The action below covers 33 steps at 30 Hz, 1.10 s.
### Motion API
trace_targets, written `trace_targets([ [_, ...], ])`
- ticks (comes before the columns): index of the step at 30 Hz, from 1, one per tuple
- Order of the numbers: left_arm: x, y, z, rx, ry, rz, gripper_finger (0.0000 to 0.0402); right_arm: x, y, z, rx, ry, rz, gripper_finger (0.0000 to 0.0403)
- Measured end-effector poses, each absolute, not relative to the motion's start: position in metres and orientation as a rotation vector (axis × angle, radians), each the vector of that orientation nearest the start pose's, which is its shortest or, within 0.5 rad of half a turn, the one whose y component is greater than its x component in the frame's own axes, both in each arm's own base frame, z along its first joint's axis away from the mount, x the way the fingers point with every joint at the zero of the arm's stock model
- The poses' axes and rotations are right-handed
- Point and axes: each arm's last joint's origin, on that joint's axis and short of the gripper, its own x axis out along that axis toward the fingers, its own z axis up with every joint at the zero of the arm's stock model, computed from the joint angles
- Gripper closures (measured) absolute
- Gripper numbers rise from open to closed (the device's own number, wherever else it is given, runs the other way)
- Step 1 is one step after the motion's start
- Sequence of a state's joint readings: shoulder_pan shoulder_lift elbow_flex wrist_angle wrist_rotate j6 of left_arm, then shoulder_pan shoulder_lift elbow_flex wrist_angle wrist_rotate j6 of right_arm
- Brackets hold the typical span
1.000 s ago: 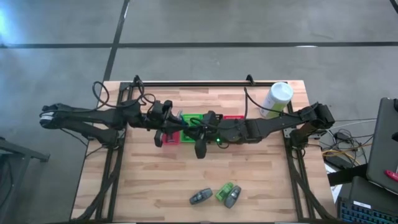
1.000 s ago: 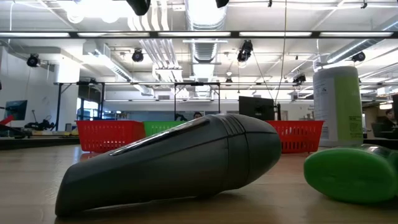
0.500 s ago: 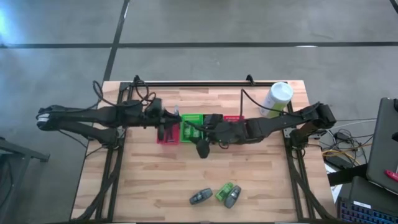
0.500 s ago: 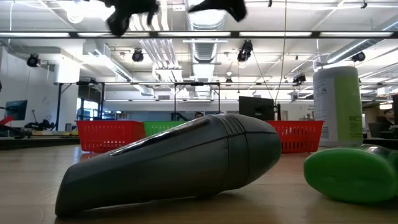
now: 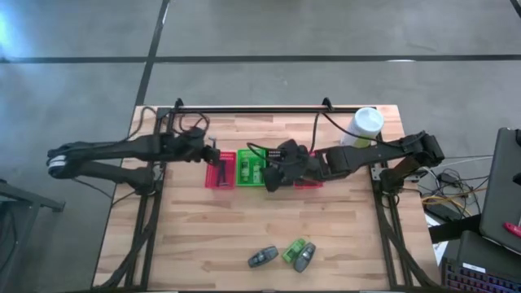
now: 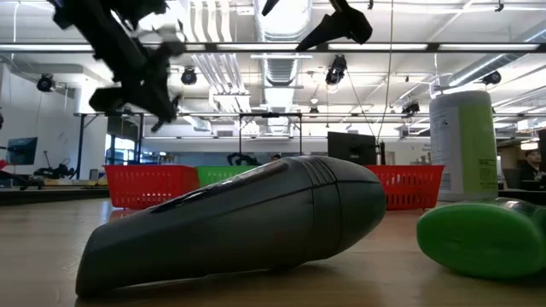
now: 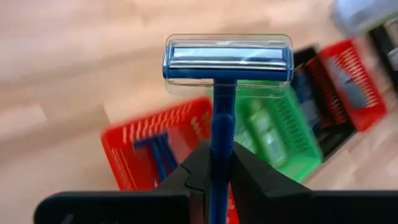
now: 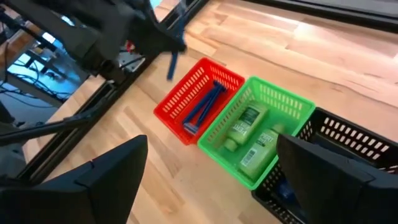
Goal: Pick & Place Travel size toiletries
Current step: Put the blue razor into the left red bin, then put the black deodorant into the right red bin
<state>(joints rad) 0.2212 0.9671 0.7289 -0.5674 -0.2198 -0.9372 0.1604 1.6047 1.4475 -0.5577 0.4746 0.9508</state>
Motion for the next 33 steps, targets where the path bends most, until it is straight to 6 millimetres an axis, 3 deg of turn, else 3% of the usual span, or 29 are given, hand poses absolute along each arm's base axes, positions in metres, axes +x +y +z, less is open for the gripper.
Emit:
trace_targets([
  [4, 0.189, 0.052, 0.223, -0.953, 0.653, 0.783, 0.0359, 0.348, 0.041, 0.328, 0.680, 0.476, -0.592, 0.0047],
  [8, 0.194, 0.053, 0.206, -0.992, 0.725, 0.765, 0.0359, 0.348, 0.042, 0.328, 0.676, 0.477, -0.591, 0.0056],
  [20, 0.212, 0.056, 0.181, -0.966, 0.828, 0.740, 0.0354, 0.348, 0.042, 0.327, 0.638, 0.494, -0.584, 0.0081],
  [26, 0.217, 0.058, 0.182, -0.966, 0.837, 0.738, 0.0304, 0.348, 0.042, 0.327, 0.636, 0.497, -0.584, 0.0066],
  [33, 0.216, 0.057, 0.209, -0.916, 0.849, 0.703, 0.0225, 0.347, 0.041, 0.326, 0.630, 0.505, -0.585, 0.0045],
])
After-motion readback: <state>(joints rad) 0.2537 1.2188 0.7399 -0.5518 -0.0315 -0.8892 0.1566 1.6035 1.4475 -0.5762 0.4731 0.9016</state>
